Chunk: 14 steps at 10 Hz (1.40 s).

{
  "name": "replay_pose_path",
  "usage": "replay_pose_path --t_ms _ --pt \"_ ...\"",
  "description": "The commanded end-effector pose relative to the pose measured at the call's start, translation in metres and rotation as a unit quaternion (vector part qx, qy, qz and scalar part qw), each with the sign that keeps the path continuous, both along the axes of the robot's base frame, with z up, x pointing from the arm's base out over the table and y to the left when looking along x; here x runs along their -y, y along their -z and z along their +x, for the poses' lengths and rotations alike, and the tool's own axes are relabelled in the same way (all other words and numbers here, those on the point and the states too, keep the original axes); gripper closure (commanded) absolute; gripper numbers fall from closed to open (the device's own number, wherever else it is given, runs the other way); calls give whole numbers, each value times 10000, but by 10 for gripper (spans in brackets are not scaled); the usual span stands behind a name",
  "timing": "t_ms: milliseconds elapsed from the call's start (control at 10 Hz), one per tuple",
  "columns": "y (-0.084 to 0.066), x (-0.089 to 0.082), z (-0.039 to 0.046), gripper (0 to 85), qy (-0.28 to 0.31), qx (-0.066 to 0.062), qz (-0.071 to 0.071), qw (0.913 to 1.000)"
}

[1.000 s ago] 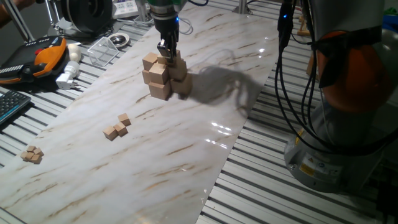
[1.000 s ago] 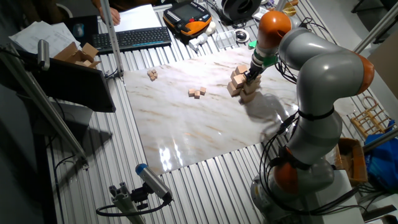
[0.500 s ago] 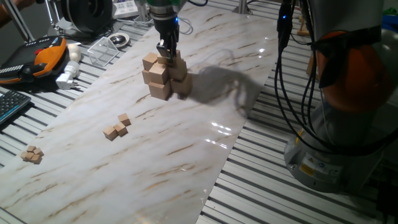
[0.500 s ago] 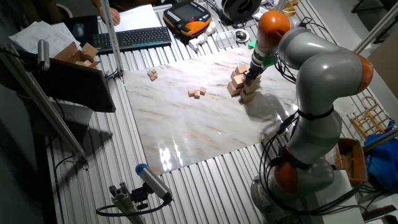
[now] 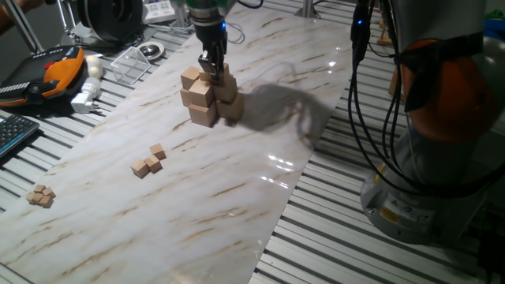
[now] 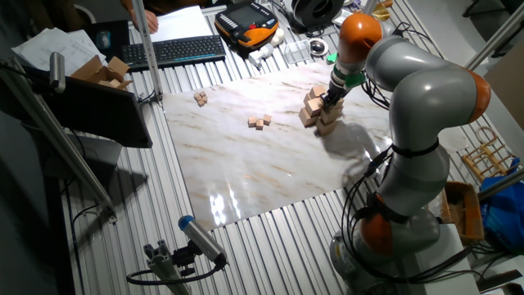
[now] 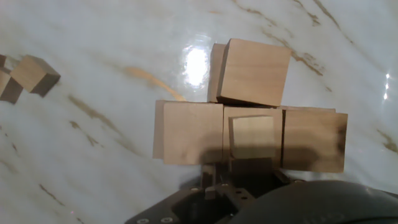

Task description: Stack the blocks into a cross shape

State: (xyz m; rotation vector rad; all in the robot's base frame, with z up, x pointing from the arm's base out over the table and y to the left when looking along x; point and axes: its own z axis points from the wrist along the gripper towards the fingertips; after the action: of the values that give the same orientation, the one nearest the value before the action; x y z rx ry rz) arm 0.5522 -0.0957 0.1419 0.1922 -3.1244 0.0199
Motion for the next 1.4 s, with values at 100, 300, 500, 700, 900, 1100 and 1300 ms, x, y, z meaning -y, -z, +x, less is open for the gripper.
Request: replay_pose_path --t_ms 100,300,500,700,900,1100,1300 --pt "-27 0 19 510 6 -7 -2 10000" --pt "-73 1 47 510 -8 -68 -10 10000" --pt "-83 2 54 510 -8 -68 -17 10000" --pt "-70 10 51 510 -8 -84 -2 10000" --pt "-67 12 50 510 -8 -91 -10 10000" --pt "-62 9 52 340 7 -91 -18 10000" --pt "-56 2 53 340 53 -60 -3 10000"
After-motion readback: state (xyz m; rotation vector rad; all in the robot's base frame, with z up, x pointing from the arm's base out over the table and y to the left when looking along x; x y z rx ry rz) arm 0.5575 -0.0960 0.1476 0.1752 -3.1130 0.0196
